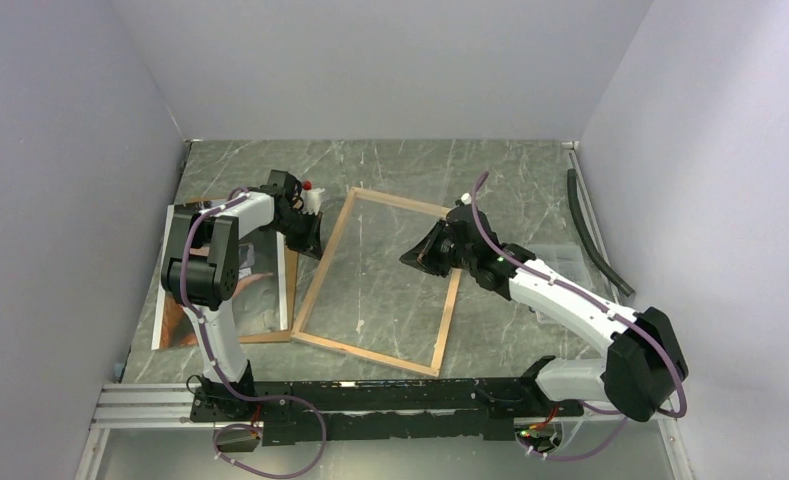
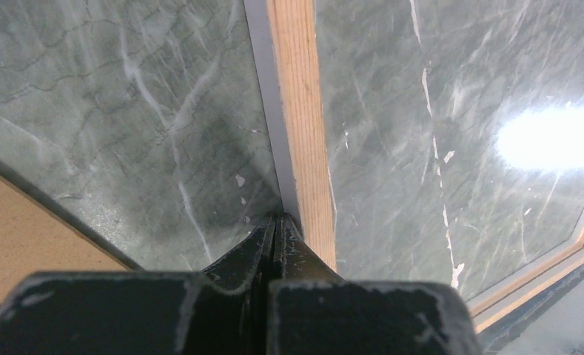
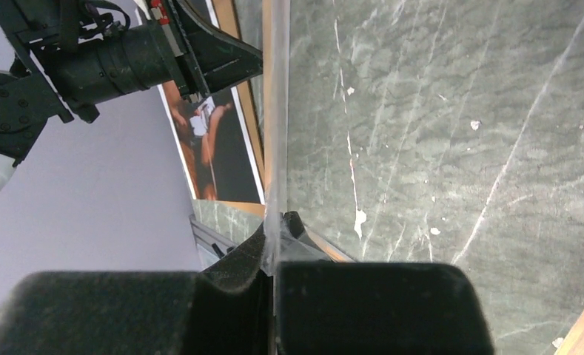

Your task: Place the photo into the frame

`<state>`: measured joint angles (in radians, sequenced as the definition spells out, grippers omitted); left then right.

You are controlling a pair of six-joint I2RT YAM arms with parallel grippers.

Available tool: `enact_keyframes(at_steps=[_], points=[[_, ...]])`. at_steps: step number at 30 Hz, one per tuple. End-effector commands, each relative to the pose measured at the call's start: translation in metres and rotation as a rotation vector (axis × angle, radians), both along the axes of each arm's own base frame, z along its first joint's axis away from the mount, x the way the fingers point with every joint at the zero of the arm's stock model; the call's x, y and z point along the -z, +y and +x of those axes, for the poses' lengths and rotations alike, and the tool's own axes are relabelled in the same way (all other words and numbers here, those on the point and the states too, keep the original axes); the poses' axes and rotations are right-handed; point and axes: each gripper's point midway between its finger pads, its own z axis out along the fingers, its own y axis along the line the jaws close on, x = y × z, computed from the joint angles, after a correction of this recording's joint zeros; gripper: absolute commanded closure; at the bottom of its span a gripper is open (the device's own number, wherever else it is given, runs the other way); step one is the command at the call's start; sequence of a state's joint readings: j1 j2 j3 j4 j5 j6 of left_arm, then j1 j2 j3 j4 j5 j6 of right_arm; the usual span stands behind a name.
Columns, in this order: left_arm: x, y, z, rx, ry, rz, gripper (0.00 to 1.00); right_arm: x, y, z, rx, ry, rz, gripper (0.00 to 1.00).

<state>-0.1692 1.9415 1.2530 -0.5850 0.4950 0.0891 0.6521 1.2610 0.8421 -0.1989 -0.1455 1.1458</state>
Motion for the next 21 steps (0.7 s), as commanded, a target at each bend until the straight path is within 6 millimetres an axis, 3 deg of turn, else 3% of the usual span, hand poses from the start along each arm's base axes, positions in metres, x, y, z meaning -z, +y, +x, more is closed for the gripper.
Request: enact_keyframes(at_steps=[1, 15, 21], points=[[0.013, -0.004, -0.01, 0.03, 0.025, 0.028, 0.97, -0.007, 0.003, -0.017, -0.012, 0.049, 0.018, 1.0], [0.014, -0.005, -0.011, 0.032, 0.024, 0.029, 0.97, -0.009, 0.0, -0.022, 0.048, 0.061, -0.018, 1.0], [0.014, -0.005, -0.012, 0.032, 0.025, 0.028, 0.98, 0.011, -0.012, -0.03, 0.109, 0.13, -0.034, 1.0]])
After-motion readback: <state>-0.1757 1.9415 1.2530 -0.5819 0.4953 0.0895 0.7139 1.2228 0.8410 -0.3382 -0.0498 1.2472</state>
